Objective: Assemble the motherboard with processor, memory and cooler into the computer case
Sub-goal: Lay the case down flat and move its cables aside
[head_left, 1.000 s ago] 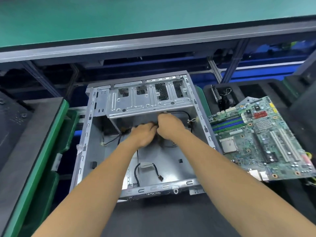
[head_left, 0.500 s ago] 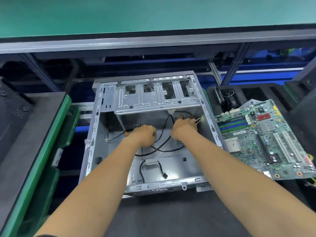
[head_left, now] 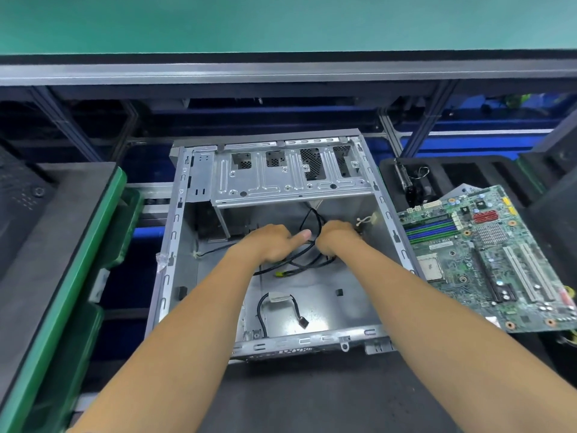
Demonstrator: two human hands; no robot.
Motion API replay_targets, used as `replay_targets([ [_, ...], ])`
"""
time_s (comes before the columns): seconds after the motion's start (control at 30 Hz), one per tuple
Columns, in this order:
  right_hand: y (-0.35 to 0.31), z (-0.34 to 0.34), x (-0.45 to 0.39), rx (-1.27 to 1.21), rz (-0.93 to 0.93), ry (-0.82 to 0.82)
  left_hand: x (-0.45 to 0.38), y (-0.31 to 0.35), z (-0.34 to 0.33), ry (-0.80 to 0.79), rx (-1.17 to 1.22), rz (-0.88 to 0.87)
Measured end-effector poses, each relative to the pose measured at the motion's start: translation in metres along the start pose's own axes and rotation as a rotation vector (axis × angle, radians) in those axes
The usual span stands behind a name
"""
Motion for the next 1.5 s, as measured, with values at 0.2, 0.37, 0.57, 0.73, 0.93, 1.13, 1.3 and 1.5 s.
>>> replay_targets([
  [0.2, -0.011, -0.004, 0.004, -0.436, 0.026, -0.108, -0.002, -0.001, 0.007, 0.076, 0.090, 0.002],
  [0.37, -0.016, -0.002, 0.004, -0.472, 0.139, -0.143, 0.002, -0.002, 0.014, 0.022, 0.176, -0.044],
  [0.57, -0.030, 0.001, 0.002, -0.985, 0.229, -0.128, 0.009, 0.004, 0.013, -0.163, 0.265, -0.196],
  [0.73, -0.029, 0.010, 0.002, -1.230, 0.161, -0.130, -0.004, -0.002, 0.021, 0.081, 0.033, -0.056],
  [0.93, -0.015, 0.020, 0.001, -0.848, 0.034, 0.135, -0.008, -0.010, 0.028, 0.105, -0.050, 0.095],
  [1.13, -0.012, 0.028, 0.005, -0.725, 0.022, 0.253, -0.005, -0.016, 0.033, 0.150, -0.056, 0.191],
  [1.3, -0.012, 0.014, 0.007, -0.571, -0.006, 0.040, -0.001, -0.023, 0.039, 0.313, -0.067, 0.241],
  [1.5, -0.014, 0.015, 0.009, -0.538, 0.003, -0.043, -0.003, -0.030, 0.041, 0.385, 0.020, 0.297],
])
Point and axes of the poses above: each hand's wrist, its own x-axis away from the middle knuckle, its own z-axis out of the back of the hand, y = z × x, the point moved 4 cm from there along -x, towards the middle knuckle, and after that the axes turned 3 degrees about y, right-handed, at the moved point
